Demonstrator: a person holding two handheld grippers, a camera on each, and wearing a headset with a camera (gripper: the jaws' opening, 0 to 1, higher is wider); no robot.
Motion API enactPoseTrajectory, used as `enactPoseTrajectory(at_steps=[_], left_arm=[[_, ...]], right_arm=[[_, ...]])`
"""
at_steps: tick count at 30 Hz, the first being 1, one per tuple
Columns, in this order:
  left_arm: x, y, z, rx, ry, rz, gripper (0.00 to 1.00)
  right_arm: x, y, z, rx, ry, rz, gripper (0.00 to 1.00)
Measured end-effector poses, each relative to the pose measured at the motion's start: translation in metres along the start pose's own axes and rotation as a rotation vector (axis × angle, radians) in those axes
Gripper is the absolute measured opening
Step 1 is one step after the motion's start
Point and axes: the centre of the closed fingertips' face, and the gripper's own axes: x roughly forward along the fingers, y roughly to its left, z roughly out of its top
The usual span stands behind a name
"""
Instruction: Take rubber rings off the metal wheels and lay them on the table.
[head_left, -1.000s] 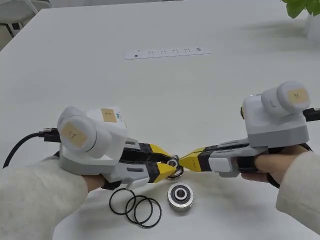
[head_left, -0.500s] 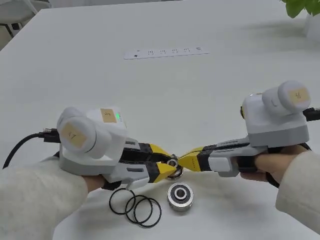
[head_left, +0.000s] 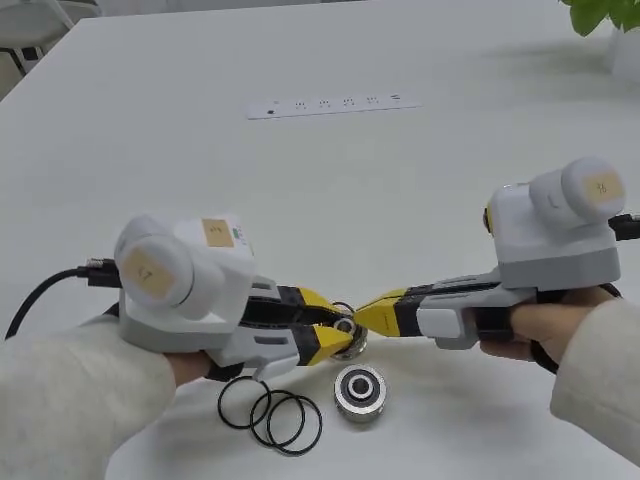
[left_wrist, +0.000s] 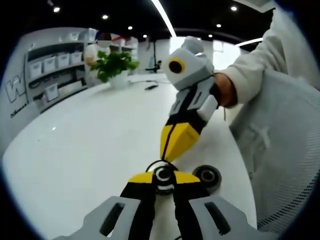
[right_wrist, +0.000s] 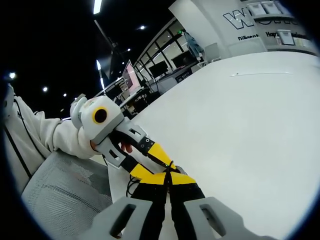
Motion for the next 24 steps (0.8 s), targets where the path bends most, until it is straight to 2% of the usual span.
enactPoseTrajectory(at_steps=[5,8,12,18,24], left_arm=[[0.001,-0.001,0.0,0.017,-0.001,0.012,0.14],[0.001,-0.002,0.001,0.055,0.009,0.016,0.14],[0.001,-0.001,0.001,0.045,0.008,0.02,0.14],[-0.002,-0.001,0.001,0.063,0.013,0.023,0.17],[-0.012,-0.002,0.004,0.061,0.014,0.02,0.22]], right_arm=[[0.0,-0.001,-0.001,-0.008,0.006,-0.009,0.0],[-0.001,-0.002,-0.001,-0.004,0.004,-0.013,0.0],[-0.001,-0.003,-0.002,-0.008,0.009,-0.019,0.0],[-0.002,-0.005,-0.003,-0.005,0.012,-0.027,0.0],[-0.003,-0.004,-0.001,-0.002,0.006,-0.026,0.0]])
